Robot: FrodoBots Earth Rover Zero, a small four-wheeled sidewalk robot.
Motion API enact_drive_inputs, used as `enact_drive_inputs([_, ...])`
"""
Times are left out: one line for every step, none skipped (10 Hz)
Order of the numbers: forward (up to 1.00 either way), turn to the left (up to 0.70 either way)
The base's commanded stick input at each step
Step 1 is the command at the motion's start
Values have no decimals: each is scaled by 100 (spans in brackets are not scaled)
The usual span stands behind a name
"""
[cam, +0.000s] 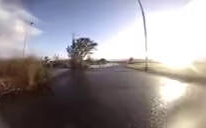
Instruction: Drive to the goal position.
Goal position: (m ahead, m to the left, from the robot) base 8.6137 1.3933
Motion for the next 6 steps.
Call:
enact_drive_inputs([45, -27])
enact_drive_inputs([45, -27])
enact_drive_inputs([45, -27])
enact_drive_inputs([45, -27])
enact_drive_inputs([45, -27])
enact_drive_inputs([45, -27])
